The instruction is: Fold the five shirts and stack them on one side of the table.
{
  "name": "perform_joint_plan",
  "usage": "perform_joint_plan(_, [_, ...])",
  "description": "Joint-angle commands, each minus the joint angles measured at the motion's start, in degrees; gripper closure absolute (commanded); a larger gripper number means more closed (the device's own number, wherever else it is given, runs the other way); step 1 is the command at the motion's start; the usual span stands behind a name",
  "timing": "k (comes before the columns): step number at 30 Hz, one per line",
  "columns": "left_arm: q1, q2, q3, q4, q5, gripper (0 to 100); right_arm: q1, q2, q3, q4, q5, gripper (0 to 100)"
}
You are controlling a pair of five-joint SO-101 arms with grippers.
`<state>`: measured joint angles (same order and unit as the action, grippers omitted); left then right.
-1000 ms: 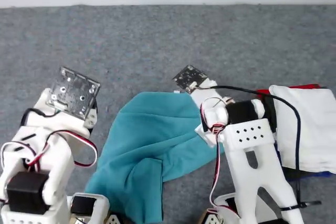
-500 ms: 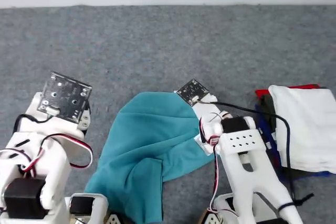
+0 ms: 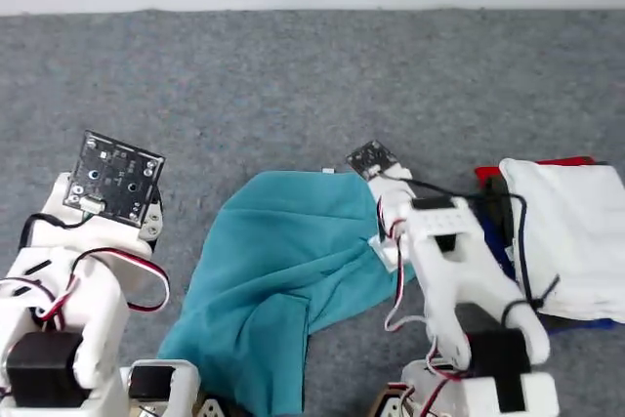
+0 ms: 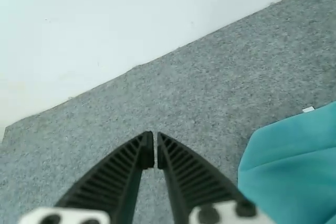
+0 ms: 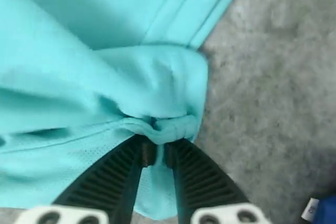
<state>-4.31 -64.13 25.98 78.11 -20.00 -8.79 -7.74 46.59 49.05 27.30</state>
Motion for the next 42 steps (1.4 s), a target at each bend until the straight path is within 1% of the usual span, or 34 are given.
perform_joint_plan(1, [-0.44,0.00,-0.13,-0.53,0.00,98,-0.22,-0.13,-8.79,6.29,-0.53,99.1])
perform_joint_plan(3, [-0.44,0.00,-0.13,-0.53,0.00,98,-0.40,-0.92,-14.42,10.15,-0.53,98.8])
perform_joint_plan(5, [-0.53,0.00,-0.22,-0.70,0.00,98,-2.15,-1.36,-20.66,13.49,-0.79,98.9])
perform_joint_plan(7, [-0.62,-0.09,-0.31,-0.88,0.09,98,-5.32,-1.19,-26.90,16.57,-0.97,98.9])
perform_joint_plan(9, [-1.67,-0.09,-0.40,-1.05,0.09,98,-10.15,-1.19,-32.62,18.68,-0.97,98.9])
perform_joint_plan(12, [-7.74,-0.09,-2.15,-2.11,0.18,98,-18.07,-1.10,-39.82,19.82,-1.67,98.9])
perform_joint_plan(14, [-13.19,-0.62,-3.65,-2.11,1.76,98,-23.08,-1.01,-43.43,19.56,-4.84,98.9])
perform_joint_plan(17, [-21.27,-3.34,-4.62,-2.29,4.92,98,-30.37,-1.01,-46.77,19.38,-7.65,98.9])
perform_joint_plan(21, [-31.30,-9.67,-4.26,-5.10,5.19,98,-41.80,-1.01,-47.91,19.47,-8.35,98.8])
perform_joint_plan(23, [-33.76,-12.66,-4.26,-6.24,5.19,98,-47.78,-1.01,-47.82,19.38,-8.35,98.7])
perform_joint_plan(25, [-34.46,-14.68,-4.18,-6.86,5.27,98,-53.23,-1.10,-48.09,19.65,-8.35,98.7])
perform_joint_plan(28, [-34.46,-15.12,-2.95,-6.86,5.27,98,-58.24,-1.27,-48.18,21.05,-8.26,98.5])
perform_joint_plan(30, [-34.46,-15.12,-1.10,-7.03,5.27,98,-58.42,-1.63,-48.97,22.90,-8.18,95.2])
perform_joint_plan(35, [-34.46,-15.12,1.36,-7.65,5.27,98,-53.14,-1.63,-54.86,33.98,-8.26,74.9])
perform_joint_plan(37, [-34.46,-15.12,1.45,-8.18,5.27,98,-49.98,-1.71,-56.97,38.11,-8.26,72.6])
perform_joint_plan(40, [-34.46,-15.12,1.45,-8.09,5.27,98,-44.18,-1.63,-57.49,42.42,-8.26,72.9])
perform_joint_plan(42, [-34.29,-15.12,1.45,-8.00,5.27,98,-42.07,-1.27,-57.32,45.32,-8.18,72.7])
